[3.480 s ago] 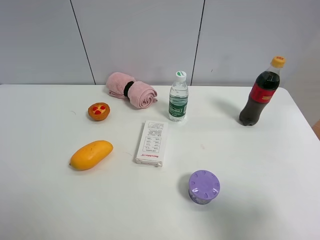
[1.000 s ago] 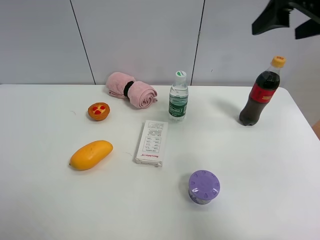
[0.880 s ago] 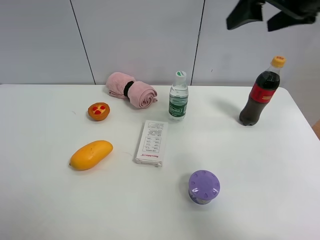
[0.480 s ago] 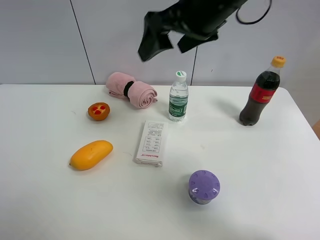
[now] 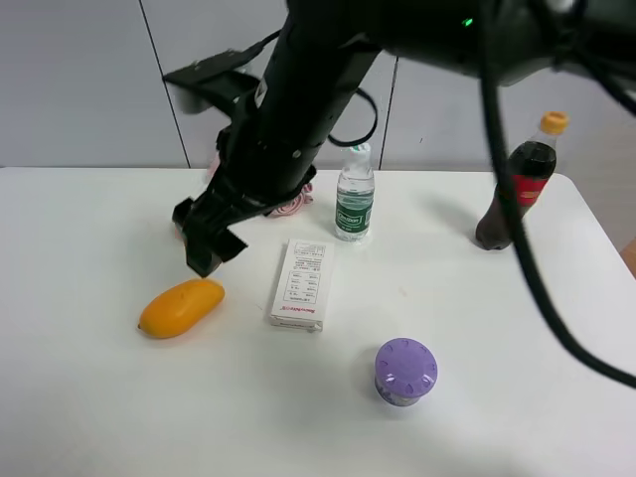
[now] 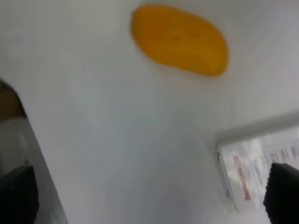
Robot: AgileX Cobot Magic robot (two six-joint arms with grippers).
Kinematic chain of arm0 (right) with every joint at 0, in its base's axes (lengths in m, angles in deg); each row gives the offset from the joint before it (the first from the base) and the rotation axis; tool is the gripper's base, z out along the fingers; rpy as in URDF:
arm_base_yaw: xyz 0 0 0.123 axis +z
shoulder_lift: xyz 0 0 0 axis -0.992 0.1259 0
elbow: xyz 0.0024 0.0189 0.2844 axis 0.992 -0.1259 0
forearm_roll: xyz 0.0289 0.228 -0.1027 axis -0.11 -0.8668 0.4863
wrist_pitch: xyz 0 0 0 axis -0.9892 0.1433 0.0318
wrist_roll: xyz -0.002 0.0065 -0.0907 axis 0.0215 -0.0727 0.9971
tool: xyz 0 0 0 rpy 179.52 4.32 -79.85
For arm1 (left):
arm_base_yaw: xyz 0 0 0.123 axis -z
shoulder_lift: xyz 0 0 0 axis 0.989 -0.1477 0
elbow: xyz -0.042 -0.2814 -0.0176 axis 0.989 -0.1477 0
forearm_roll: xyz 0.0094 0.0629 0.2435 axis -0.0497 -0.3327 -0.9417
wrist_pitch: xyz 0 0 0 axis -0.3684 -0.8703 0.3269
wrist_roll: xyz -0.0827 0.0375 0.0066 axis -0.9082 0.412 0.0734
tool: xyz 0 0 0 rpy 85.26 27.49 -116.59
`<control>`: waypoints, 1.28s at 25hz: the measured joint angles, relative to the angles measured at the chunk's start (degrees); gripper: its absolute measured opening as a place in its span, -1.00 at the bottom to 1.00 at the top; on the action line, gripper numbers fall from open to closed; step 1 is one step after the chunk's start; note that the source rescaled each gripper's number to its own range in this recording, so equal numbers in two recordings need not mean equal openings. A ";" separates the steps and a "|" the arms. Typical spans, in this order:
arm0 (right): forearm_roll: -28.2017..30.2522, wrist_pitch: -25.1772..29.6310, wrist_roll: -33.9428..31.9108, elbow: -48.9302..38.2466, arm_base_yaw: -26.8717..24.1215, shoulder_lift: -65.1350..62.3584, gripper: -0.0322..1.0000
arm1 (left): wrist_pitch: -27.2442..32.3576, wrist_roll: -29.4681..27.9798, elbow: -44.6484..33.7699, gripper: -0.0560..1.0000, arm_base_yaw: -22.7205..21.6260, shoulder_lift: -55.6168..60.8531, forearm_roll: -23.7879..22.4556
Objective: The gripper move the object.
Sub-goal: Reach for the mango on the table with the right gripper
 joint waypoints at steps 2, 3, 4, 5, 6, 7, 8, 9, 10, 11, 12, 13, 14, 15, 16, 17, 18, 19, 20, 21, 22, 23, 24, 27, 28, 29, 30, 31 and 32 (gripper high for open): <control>0.00 -0.71 5.05 0.00 1.70 1.63 0.80 | 0.00 0.00 0.00 1.00 0.00 0.00 0.00; 0.03 -1.28 7.89 0.00 2.47 2.68 0.80 | 0.00 0.00 0.00 1.00 0.00 0.00 0.00; 0.03 -1.65 10.59 0.00 3.06 3.31 0.80 | 0.00 0.00 0.00 1.00 0.00 0.00 0.00; 0.14 -2.38 14.25 0.00 3.89 3.88 0.80 | 0.00 0.00 0.00 1.00 0.00 0.00 0.00; 0.20 -2.99 17.45 0.00 4.47 4.26 0.80 | 0.00 0.00 0.00 1.00 0.00 0.00 0.00; 0.54 -4.27 25.39 0.00 5.87 4.40 0.80 | 0.00 0.00 0.00 1.00 0.00 0.00 0.00; 0.55 -4.81 27.77 0.00 6.40 4.40 0.80 | 0.00 0.00 0.00 1.00 0.00 0.00 0.00; 0.62 -5.61 29.83 0.11 6.94 4.40 0.80 | 0.00 0.00 0.00 1.00 0.00 0.00 0.00; 0.62 -6.29 31.11 0.11 7.34 4.40 0.80 | 0.00 0.00 0.00 1.00 0.00 0.00 0.00; 0.62 -6.73 31.81 0.11 7.55 4.41 0.80 | 0.00 0.00 0.00 1.00 0.00 0.00 0.00; 0.81 -7.02 32.20 0.11 7.65 4.41 0.80 | 0.00 0.00 0.00 1.00 0.00 0.00 0.00; 0.81 -7.02 32.20 0.11 7.65 4.41 0.80 | 0.00 0.00 0.00 1.00 0.00 0.00 0.00; 1.27 -7.07 32.72 0.11 7.65 4.46 0.80 | 0.00 0.00 0.00 1.00 0.00 0.00 0.00; 1.91 -7.21 33.25 0.11 7.65 4.46 0.80 | 0.00 0.00 0.00 1.00 0.00 0.00 0.00; 4.16 -7.95 34.74 0.11 7.65 4.52 0.79 | 0.00 0.00 0.00 1.00 0.00 0.00 0.00; 5.84 -8.93 35.83 0.11 7.65 4.54 0.78 | 0.00 0.00 0.00 1.00 0.00 0.00 0.00; 6.87 -9.68 36.62 0.11 7.65 4.54 0.78 | 0.00 0.00 0.00 1.00 0.00 0.00 0.00; 7.58 -10.51 37.15 0.11 7.65 4.54 0.78 | 0.00 0.00 0.00 1.00 0.00 0.00 0.00; 8.10 -10.95 37.38 0.11 7.65 4.54 0.78 | 0.00 0.00 0.00 1.00 0.00 0.00 0.00; 8.18 -11.42 37.70 0.11 7.65 4.54 0.78 | 0.00 0.00 0.00 1.00 0.00 0.00 0.00; 8.12 -11.51 37.72 0.11 7.65 4.54 0.78 | 0.00 0.00 0.00 1.00 0.00 0.00 0.00; 7.92 -11.51 37.77 0.11 7.65 4.54 0.78 | 0.00 0.00 0.00 1.00 0.00 0.00 0.00; 7.40 -11.51 37.77 0.11 7.65 4.54 0.78 | 0.00 0.00 0.00 1.00 0.00 0.00 0.00; 7.02 -11.51 37.79 0.11 7.65 4.54 0.78 | 0.00 0.00 0.00 1.00 0.00 0.00 0.00; 7.02 -11.55 37.84 0.11 7.65 4.54 0.78 | 0.00 0.00 0.00 1.00 0.00 0.00 0.00; 7.02 -11.66 37.84 0.11 7.65 4.54 0.78 | 0.00 0.00 0.00 1.00 0.00 0.00 0.00; 6.96 -11.66 37.84 0.11 7.65 4.54 0.78 | 0.00 0.00 0.00 1.00 0.00 0.00 0.00; 6.71 -11.66 37.84 0.11 7.65 4.54 0.78 | 0.00 0.00 0.00 1.00 0.00 0.00 0.00; 6.31 -11.73 37.84 0.11 7.65 4.58 0.78 | 0.00 0.00 0.00 1.00 0.00 0.00 0.00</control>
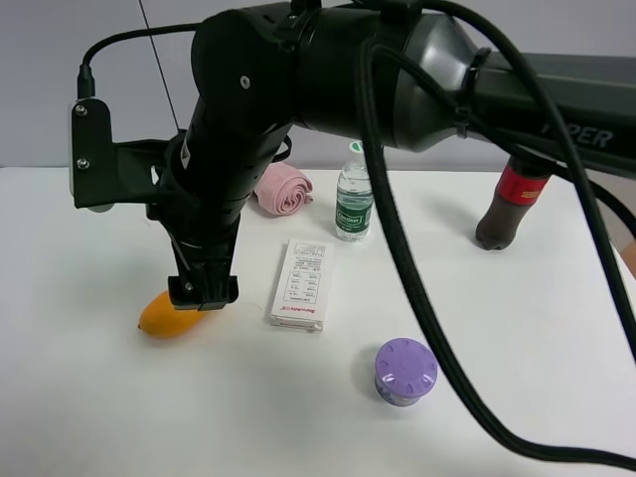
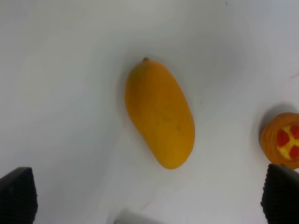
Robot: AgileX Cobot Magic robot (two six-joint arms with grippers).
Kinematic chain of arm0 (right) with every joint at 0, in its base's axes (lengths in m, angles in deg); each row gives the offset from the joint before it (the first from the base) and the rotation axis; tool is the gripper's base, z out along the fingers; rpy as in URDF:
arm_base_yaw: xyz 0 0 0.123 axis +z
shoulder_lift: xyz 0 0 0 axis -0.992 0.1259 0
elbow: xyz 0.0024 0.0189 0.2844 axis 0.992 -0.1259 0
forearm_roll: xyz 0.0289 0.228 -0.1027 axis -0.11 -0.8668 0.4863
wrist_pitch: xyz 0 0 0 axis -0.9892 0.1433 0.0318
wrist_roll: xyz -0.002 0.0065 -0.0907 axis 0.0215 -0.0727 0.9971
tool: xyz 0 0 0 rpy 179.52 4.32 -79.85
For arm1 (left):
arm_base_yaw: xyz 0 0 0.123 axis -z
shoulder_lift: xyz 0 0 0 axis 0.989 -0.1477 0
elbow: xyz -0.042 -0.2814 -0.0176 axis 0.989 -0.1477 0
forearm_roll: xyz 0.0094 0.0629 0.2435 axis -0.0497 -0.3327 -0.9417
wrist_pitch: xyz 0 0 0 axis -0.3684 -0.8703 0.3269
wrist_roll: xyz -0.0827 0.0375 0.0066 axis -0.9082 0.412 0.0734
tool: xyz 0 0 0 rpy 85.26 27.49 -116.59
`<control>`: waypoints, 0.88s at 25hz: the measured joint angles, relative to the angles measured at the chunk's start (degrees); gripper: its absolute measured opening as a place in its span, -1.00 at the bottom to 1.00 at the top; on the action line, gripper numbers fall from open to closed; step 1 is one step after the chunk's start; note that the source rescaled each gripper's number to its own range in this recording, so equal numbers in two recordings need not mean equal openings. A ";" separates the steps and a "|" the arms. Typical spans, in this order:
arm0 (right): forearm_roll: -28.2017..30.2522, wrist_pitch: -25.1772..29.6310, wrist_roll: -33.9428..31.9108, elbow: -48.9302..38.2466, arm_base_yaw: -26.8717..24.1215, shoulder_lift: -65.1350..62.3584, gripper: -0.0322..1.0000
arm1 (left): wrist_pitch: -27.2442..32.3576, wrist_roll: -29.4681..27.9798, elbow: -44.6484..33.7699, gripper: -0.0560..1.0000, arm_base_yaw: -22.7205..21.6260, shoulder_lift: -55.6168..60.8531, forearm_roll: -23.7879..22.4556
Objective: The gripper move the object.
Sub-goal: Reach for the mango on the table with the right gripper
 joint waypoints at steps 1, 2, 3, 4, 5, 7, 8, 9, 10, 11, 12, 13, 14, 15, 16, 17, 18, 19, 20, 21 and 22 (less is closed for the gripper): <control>-0.41 -0.06 0.00 0.00 0.00 0.06 0.78 | 0.00 0.00 0.00 1.00 0.00 0.00 0.00; -0.54 -0.19 0.00 0.00 0.00 0.21 0.78 | 0.00 0.00 0.00 1.00 0.00 0.00 0.00; -0.59 -0.24 0.00 0.00 0.00 0.50 0.77 | 0.00 0.00 0.00 1.00 0.00 0.00 0.00; -0.59 -0.64 0.00 0.00 0.00 0.92 0.76 | 0.00 0.00 0.00 1.00 0.00 0.00 0.00; -0.59 -1.03 0.00 0.00 0.00 1.58 0.71 | 0.00 0.00 0.00 1.00 0.00 0.00 0.00; -0.61 -1.37 0.00 0.00 0.00 3.23 0.66 | 0.00 0.00 0.00 1.00 0.00 0.00 0.00; -0.61 -1.63 0.00 0.00 0.00 4.30 0.64 | 0.00 0.00 0.00 1.00 0.00 0.00 0.00; -0.61 -1.89 0.06 0.00 0.00 5.36 0.63 | 0.00 0.00 0.00 1.00 0.00 0.00 0.00; -0.61 -2.58 0.16 0.00 0.00 6.36 0.63 | 0.00 0.00 0.00 1.00 0.00 0.00 0.00; -0.61 -3.23 0.34 0.00 -0.05 7.10 0.63 | 0.00 0.00 0.00 1.00 0.00 0.00 0.00; -0.66 -4.08 0.42 0.00 -0.10 7.88 0.63 | 0.00 0.00 0.00 1.00 0.00 0.00 0.00; -0.73 -4.86 0.53 0.00 -0.17 8.57 0.63 | 0.00 0.00 0.00 1.00 0.00 0.00 0.00; -0.73 -5.61 0.52 0.00 -0.28 8.98 0.63 | 0.00 0.00 0.00 1.00 0.00 0.00 0.00; -0.73 -6.25 0.52 0.00 -0.36 9.50 0.62 | 0.00 0.00 0.00 1.00 0.00 0.00 0.00; -0.73 -7.03 0.52 0.00 -0.44 9.88 0.62 | 0.00 0.00 0.00 1.00 0.00 0.00 0.00; -0.78 -8.20 0.53 0.00 -0.54 10.18 0.62 | 0.00 0.00 0.00 1.00 0.00 0.00 0.00; -0.78 -9.09 0.59 0.00 -0.83 10.52 0.62 | 0.00 0.00 0.00 1.00 0.00 0.00 0.00; -0.79 -9.94 0.59 0.07 -1.02 10.86 0.61 | 0.00 0.00 0.00 1.00 0.00 0.00 0.00; -0.79 -10.85 0.59 0.12 -1.24 11.34 0.59 | 0.00 0.00 0.00 1.00 0.00 0.00 0.00; -0.79 -11.70 0.59 0.11 -1.31 11.83 0.57 | 0.00 0.00 0.00 1.00 0.00 0.00 0.00; -0.79 -12.32 0.59 0.11 -1.36 12.29 0.56 | 0.00 0.00 0.00 1.00 0.00 0.00 0.00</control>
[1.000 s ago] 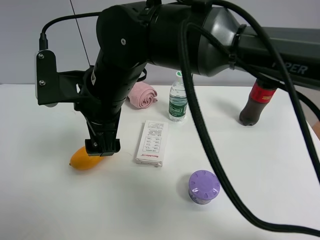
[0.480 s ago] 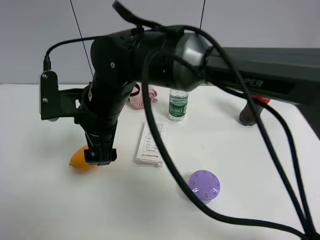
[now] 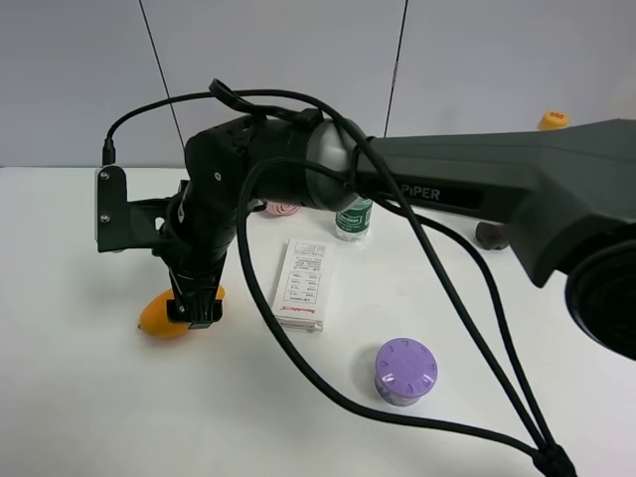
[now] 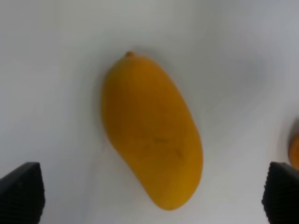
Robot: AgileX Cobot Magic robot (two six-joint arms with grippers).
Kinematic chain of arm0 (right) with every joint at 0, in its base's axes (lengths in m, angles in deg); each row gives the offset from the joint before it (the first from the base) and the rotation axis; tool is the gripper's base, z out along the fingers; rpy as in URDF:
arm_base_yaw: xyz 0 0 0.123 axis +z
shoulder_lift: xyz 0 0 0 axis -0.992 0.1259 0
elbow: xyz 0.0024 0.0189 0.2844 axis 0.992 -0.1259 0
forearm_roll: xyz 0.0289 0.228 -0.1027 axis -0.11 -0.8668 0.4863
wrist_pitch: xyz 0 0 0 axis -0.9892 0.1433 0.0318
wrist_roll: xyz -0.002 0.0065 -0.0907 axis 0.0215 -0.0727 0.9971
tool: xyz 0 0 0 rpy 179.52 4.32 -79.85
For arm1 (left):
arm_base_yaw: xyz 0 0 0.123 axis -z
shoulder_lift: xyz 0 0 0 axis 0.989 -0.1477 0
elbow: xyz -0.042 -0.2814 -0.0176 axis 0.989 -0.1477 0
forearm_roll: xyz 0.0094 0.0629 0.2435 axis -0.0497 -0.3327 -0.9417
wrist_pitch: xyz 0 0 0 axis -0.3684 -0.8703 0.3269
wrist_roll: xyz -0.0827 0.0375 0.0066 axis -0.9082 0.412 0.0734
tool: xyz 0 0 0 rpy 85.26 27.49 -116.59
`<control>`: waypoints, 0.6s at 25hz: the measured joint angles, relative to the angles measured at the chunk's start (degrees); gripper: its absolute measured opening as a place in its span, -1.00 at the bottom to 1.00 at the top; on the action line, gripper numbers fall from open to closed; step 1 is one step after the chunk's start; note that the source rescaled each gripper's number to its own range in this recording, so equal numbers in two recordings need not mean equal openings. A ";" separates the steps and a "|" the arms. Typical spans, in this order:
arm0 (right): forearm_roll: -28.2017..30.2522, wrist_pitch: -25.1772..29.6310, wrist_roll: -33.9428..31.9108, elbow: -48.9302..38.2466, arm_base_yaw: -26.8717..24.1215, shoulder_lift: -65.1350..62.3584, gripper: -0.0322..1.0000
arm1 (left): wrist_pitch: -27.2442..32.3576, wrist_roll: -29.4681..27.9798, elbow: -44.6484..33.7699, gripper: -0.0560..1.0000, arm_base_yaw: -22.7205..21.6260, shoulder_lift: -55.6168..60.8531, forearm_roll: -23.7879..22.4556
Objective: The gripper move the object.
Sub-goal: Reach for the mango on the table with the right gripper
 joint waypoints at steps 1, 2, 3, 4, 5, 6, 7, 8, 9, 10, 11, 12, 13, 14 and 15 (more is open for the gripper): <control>0.00 -0.39 0.00 0.00 0.00 0.50 0.55 | 0.00 0.00 0.00 1.00 0.00 0.00 0.00; 0.00 -0.81 0.00 0.00 0.00 1.05 0.55 | 0.00 0.00 0.00 1.00 0.00 0.00 0.00; -0.06 -1.18 0.00 0.02 0.00 1.59 0.56 | 0.00 0.00 0.00 1.00 0.00 0.00 0.00; -0.06 -1.38 0.00 0.07 0.00 1.97 0.56 | 0.00 0.00 0.00 1.00 0.00 0.00 0.00; -0.06 -1.38 0.00 0.07 0.00 2.54 0.56 | 0.00 0.00 0.00 1.00 0.00 0.00 0.00; -0.06 -1.53 0.00 0.07 0.00 2.82 0.56 | 0.00 0.00 0.00 1.00 0.00 0.00 0.00; -0.06 -1.86 0.00 0.07 0.00 3.14 0.56 | 0.00 0.00 0.00 1.00 0.00 0.00 0.00; -0.08 -2.11 0.00 0.07 0.00 3.39 0.56 | 0.00 0.00 0.00 1.00 0.00 0.00 0.00; -0.13 -2.36 0.00 0.07 0.00 3.56 0.56 | 0.00 0.00 0.00 1.00 0.00 0.00 0.00; -0.13 -2.57 -0.06 0.07 0.00 3.66 0.56 | 0.00 0.00 0.00 1.00 0.00 0.00 0.00; -0.13 -2.59 -0.24 0.07 0.00 3.70 0.54 | 0.00 0.00 0.00 1.00 0.00 0.00 0.00; -0.07 -2.64 -0.67 0.07 0.00 3.70 0.54 | 0.00 0.00 0.00 1.00 0.00 0.00 0.00; -0.07 -2.64 -1.46 0.07 0.00 3.70 0.54 | 0.00 0.00 0.00 1.00 0.00 0.00 0.00; -0.07 -2.64 -2.79 0.07 0.00 3.70 0.54 | 0.00 0.00 0.00 1.00 0.00 0.00 0.00; -0.07 -2.64 -3.82 0.07 0.00 3.70 0.54 | 0.00 0.00 0.00 1.00 0.00 0.00 0.00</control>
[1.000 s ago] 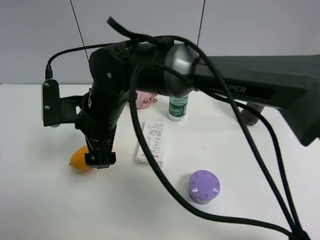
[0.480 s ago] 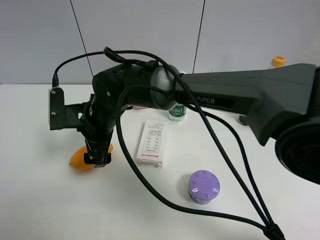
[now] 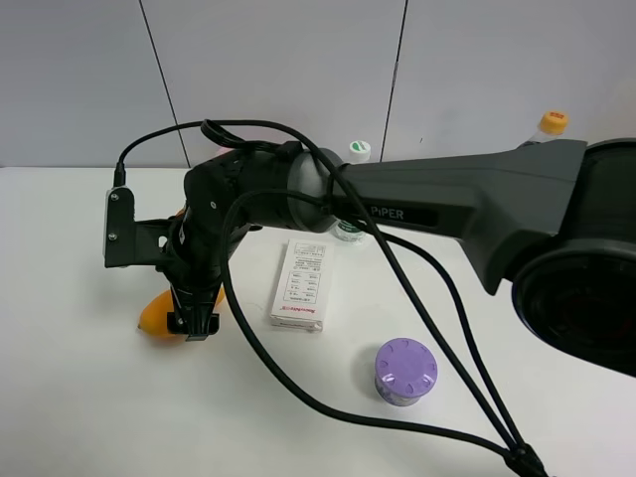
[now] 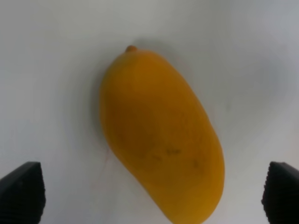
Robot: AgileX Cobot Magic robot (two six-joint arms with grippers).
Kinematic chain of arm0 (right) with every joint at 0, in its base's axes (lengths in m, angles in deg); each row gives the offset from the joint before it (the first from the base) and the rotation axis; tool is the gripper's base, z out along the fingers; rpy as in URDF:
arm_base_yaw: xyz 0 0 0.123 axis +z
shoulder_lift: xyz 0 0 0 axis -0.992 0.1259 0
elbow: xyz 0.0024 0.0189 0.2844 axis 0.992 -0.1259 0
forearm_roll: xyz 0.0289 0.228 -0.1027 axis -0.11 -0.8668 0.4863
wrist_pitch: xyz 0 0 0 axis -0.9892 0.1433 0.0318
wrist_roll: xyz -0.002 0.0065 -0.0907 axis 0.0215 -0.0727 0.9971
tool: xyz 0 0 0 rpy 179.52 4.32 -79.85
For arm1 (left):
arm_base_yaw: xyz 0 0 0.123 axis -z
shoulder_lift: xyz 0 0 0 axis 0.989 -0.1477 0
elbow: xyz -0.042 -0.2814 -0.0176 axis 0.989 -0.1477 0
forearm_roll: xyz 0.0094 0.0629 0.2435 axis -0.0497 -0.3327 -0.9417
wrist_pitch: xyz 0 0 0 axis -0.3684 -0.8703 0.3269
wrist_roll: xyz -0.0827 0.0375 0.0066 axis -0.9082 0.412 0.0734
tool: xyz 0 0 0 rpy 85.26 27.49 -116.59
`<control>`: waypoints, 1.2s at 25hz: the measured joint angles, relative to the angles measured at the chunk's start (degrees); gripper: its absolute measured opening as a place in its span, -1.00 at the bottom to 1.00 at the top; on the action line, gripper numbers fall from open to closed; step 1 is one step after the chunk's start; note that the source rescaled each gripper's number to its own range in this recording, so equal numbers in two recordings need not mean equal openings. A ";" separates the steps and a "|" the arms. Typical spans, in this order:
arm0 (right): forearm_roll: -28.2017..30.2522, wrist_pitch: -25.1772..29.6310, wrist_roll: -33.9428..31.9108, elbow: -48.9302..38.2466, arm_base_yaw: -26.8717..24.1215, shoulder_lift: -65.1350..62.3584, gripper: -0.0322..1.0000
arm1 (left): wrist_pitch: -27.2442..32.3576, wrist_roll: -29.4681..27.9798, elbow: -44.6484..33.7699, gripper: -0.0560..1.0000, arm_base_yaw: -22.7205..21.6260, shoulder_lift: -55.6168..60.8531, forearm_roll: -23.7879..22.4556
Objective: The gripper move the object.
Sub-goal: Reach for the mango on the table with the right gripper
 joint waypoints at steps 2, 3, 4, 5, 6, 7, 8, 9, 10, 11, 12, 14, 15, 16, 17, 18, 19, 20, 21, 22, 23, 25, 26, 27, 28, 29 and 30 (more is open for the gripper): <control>0.04 -0.05 -2.28 0.00 0.00 0.00 0.54 | 0.00 0.00 0.00 1.00 0.00 0.00 0.00; 0.04 -0.07 -3.72 0.00 0.00 0.00 0.54 | 0.00 0.00 0.00 1.00 0.00 0.00 0.00; 0.04 -0.12 -5.24 0.00 0.00 0.00 0.54 | 0.00 0.00 0.00 1.00 0.00 0.00 0.00; 0.04 -0.56 -6.39 0.00 0.00 0.00 0.54 | 0.00 0.00 0.00 1.00 0.00 0.00 0.00; -0.02 -1.35 -7.10 0.00 0.00 0.00 0.53 | 0.00 0.00 0.00 1.00 0.00 0.00 0.00; -0.02 -2.02 -7.41 0.00 0.00 0.00 0.53 | 0.00 0.00 0.00 1.00 0.00 0.00 0.00; -0.08 -2.56 -7.39 0.00 0.00 0.01 0.53 | 0.00 0.00 0.00 1.00 0.00 0.00 0.00; -0.18 -2.85 -7.01 0.00 0.00 0.06 0.53 | 0.00 0.00 0.00 1.00 0.00 0.00 0.00; -0.49 -2.85 -5.92 0.00 -0.07 0.06 0.53 | 0.00 0.00 0.00 1.00 0.00 0.00 0.00; -1.04 -2.57 -4.85 0.13 -0.19 0.06 0.53 | 0.00 0.00 0.00 1.00 0.00 0.00 0.00; -1.47 -2.14 -3.57 0.54 -0.26 0.17 0.53 | 0.00 0.00 0.00 1.00 0.00 0.00 0.00; -3.12 0.12 0.16 2.91 -0.44 0.89 0.53 | 0.00 0.00 0.00 1.00 0.00 0.00 0.00; -4.02 1.73 1.50 4.24 -0.44 1.62 0.53 | 0.00 0.00 0.00 1.00 0.00 0.00 0.00; -4.54 3.11 2.70 5.71 -0.44 2.31 0.53 | 0.00 0.00 0.00 1.00 0.00 0.00 0.00; -5.08 5.02 3.89 7.94 -0.44 3.30 0.53 | 0.00 0.00 0.00 1.00 0.00 0.00 0.00; -6.02 7.30 5.21 9.58 -0.44 4.28 0.53 | 0.00 0.00 0.00 1.00 0.00 0.00 0.00; -6.72 9.67 6.36 11.50 -0.49 5.27 0.53 | 0.00 0.00 0.00 1.00 0.00 0.00 0.00; -7.59 12.00 7.51 13.37 -0.67 6.06 0.53 | 0.00 0.00 0.00 1.00 0.00 0.00 0.00; -8.15 13.62 8.46 15.09 -0.75 6.96 0.53 | 0.00 0.00 0.00 1.00 0.00 0.00 0.00; -9.02 15.27 9.68 16.39 -0.89 7.83 0.53 | 0.00 0.00 0.00 1.00 0.00 0.00 0.00; -9.52 16.71 10.74 17.79 -1.02 8.64 0.53 | 0.00 0.00 0.00 1.00 0.00 0.00 0.00; -10.15 18.46 12.26 19.72 -1.19 9.78 0.53 | 0.00 0.00 0.00 1.00 0.00 0.00 0.00; -10.22 18.72 12.77 20.36 -1.25 10.22 0.53 | 0.00 0.00 0.00 1.00 0.00 0.00 0.00; -10.28 18.78 13.16 20.76 -1.32 10.65 0.53 | 0.00 0.00 0.00 1.00 0.00 0.00 0.00; -10.23 18.66 13.67 21.04 -1.38 11.03 0.53 | 0.00 0.00 0.00 1.00 0.00 0.00 0.00; -10.23 18.43 14.18 21.05 -1.38 11.44 0.53 | 0.00 0.00 0.00 1.00 0.00 0.00 0.00; -10.23 18.17 14.73 21.11 -1.42 11.86 0.53 | 0.00 0.00 0.00 1.00 0.00 0.00 0.00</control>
